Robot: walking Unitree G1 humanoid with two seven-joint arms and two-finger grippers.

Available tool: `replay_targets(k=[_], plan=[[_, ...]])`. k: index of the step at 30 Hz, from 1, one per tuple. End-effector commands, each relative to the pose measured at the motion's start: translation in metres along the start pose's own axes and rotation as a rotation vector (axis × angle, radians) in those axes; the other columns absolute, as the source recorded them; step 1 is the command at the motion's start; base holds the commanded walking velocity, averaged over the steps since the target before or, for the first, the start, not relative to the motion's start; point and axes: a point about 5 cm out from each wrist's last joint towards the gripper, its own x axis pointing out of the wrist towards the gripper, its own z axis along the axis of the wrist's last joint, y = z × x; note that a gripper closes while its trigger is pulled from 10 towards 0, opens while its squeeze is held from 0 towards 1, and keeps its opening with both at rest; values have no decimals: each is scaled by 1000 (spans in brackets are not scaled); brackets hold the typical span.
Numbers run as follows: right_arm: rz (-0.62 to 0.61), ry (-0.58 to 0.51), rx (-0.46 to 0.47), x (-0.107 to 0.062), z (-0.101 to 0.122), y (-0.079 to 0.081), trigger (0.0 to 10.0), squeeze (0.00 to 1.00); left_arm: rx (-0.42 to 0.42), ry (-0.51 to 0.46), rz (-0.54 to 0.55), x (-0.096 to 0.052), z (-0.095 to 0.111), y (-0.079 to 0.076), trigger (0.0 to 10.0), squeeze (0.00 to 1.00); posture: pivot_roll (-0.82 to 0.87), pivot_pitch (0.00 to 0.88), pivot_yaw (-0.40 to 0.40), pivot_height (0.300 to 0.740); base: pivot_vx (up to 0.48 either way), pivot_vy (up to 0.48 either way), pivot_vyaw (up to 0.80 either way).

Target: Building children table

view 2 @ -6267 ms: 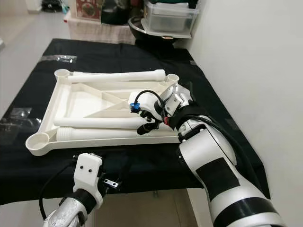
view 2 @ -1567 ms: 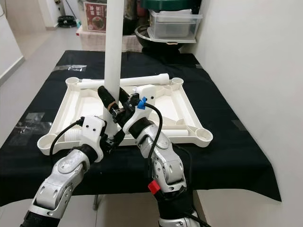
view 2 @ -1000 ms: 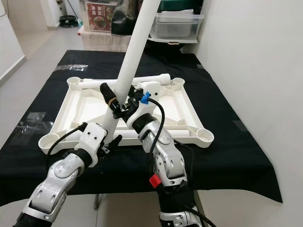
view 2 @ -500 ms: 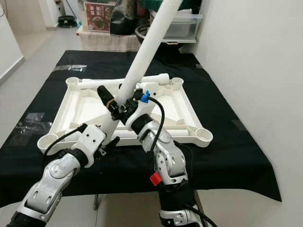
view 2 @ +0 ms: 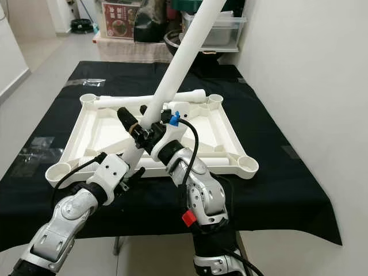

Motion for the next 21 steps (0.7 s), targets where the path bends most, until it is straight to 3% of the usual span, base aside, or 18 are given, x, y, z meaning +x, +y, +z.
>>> replay_targets(k=[1,8,15,18,19,21], plan=[[22,9,13,0,-2,4,0,0,22,-10,-45,-1,0,-8,10000,0,29,0,-40,740,0,0,0],[21,17,7,-1,-4,4,0,0,32,-6,-42,-2,-2,-7,10000,0,29,0,-39,740,0,0,0],[14,10,7,-1,-3,3,0,0,-66,42,-47,-2,-8,-5,10000,0,26,0,-32,740,0,0,0],[6,3,2,0,-1,1,0,0,-68,51,-15,-2,-9,-2,10000,0,27,0,-33,740,0,0,0],[3,-1,2,0,0,0,0,0,-55,48,-18,-2,-9,-1,10000,1000,27,0,-33,740,0,0,0],[2,-3,2,0,1,-1,0,0,-47,45,-23,-2,-9,-1,10000,1000,27,0,-33,740,0,0,0]])
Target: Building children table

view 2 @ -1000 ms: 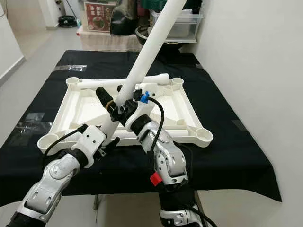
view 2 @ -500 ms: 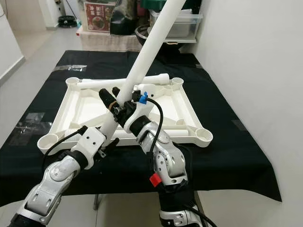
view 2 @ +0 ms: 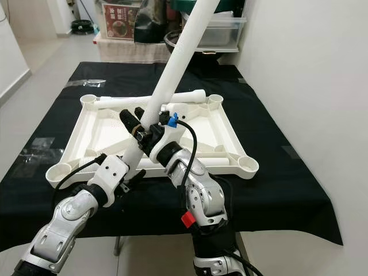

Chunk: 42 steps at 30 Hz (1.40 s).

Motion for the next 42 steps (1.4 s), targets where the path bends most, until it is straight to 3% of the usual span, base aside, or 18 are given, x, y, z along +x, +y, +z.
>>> replay_targets(k=[1,5,6,16,17,24,25,26,30,42], plan=[[2,-16,-3,1,4,0,0,0,7,23,-3,-2,-6,1,10000,1000,27,0,-33,740,0,0,0],[2,-17,-4,1,4,-1,0,0,11,32,21,-2,-6,4,10000,1000,29,0,-36,740,0,0,0],[1,-18,-7,1,5,-1,0,0,23,40,10,-4,-7,6,10000,0,31,0,-37,740,0,0,0],[-22,-42,-41,2,14,-10,0,0,14,51,26,-7,-7,11,10000,0,32,0,-39,740,0,0,0],[-62,-73,-66,1,24,-21,0,0,-1,46,42,-8,-7,12,10000,0,34,0,-40,740,0,0,0],[-125,-130,-105,1,39,-32,0,0,-41,33,72,-8,-4,9,10000,0,33,0,-40,740,0,0,0],[-163,-158,-122,1,45,-36,10000,0,-59,23,91,-8,-2,7,10000,0,36,0,-44,740,0,0,0],[-225,-204,-178,-1,53,-41,10000,0,-106,-22,131,-10,4,1,10000,0,35,0,-45,740,0,0,0],[-246,-215,-204,-4,54,-43,10000,0,-169,-45,164,-11,9,-1,10000,0,39,0,-50,740,0,0,0],[-301,-204,-274,-10,44,-47,10000,0,-163,-83,215,-15,20,-4,10000,0,42,0,-54,740,0,0,508]])
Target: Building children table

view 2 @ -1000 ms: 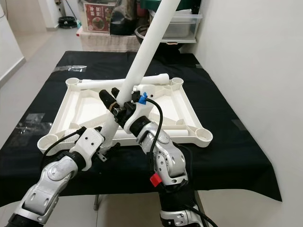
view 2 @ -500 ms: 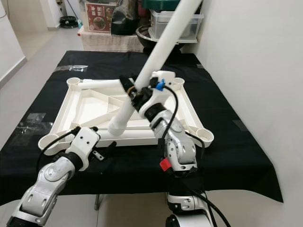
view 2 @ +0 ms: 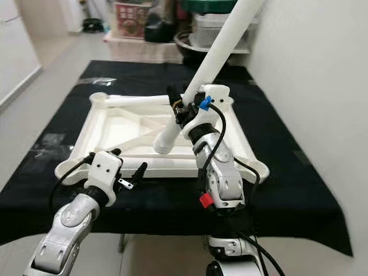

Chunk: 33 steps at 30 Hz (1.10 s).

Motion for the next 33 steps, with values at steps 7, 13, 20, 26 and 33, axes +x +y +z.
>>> replay_targets(k=[7,13,20,26,33], plan=[[-55,-19,6,5,1,-8,10000,0,12,-13,38,-1,4,0,10000,0,41,0,-61,740,0,-212,0],[-77,-14,-5,4,-1,-12,10000,0,28,0,48,-1,2,2,10000,0,41,0,-60,740,0,-447,0],[-86,-15,-8,4,-2,-14,10000,0,33,10,62,0,1,4,10000,0,42,0,-57,740,0,-464,0],[-88,-23,-26,7,2,-19,10000,0,25,9,77,1,1,7,10000,0,42,0,-56,740,123,-394,0],[19,-33,-64,22,16,-22,10000,0,-44,20,90,-1,1,7,10000,0,50,0,-66,740,105,-78,0]])
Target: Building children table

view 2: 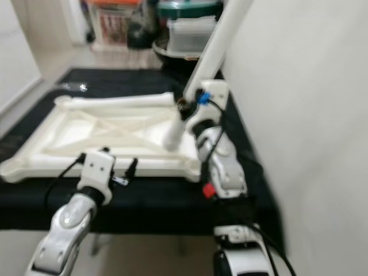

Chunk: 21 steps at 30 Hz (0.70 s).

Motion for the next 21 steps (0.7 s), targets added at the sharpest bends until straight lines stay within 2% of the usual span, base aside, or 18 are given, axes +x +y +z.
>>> replay_targets(k=[1,3,4,6,7,8,11,14,16,17,19,21], plan=[[104,-41,12,10,9,16,10000,0,-15,30,31,-3,-4,8,10000,0,51,0,-66,740,0,0,0],[148,-39,16,13,12,17,10000,0,-24,29,18,-4,-5,5,10000,0,54,0,-68,740,0,0,0],[231,-32,19,16,15,21,10000,0,-39,36,4,-7,-6,2,10000,0,58,0,-70,740,0,0,0],[231,-32,19,16,15,21,10000,0,-39,36,4,-7,-6,2,10000,0,58,0,-70,740,0,0,0],[284,-27,23,18,17,23,10000,0,-47,41,-7,-8,-7,0,10000,0,58,0,-70,740,0,0,0],[386,14,12,22,17,24,10000,0,-75,48,-62,-14,-8,-9,10000,0,68,0,-75,740,0,0,0],[554,100,-29,26,16,23,10000,0,-118,62,-165,-27,-8,-26,10000,0,80,0,-79,740,0,0,0],[613,137,-76,25,14,21,10000,0,-140,73,-198,-33,-8,-32,10000,0,94,0,-85,740,0,0,0],[762,270,-172,20,5,11,10000,0,-176,88,-268,-47,-5,-44,10000,0,105,12,-85,740,0,0,0],[762,270,-172,20,5,11,10000,0,-176,88,-268,-47,-5,-44,10000,0,105,12,-85,740,0,0,0],[861,344,-207,14,1,2,10000,0,-201,100,-297,-56,-2,-49,10000,0,113,40,-87,740,0,0,0],[942,366,-174,8,4,-4,10000,0,-212,114,-318,-64,0,-51,10000,0,120,69,-87,740,0,0,0]])
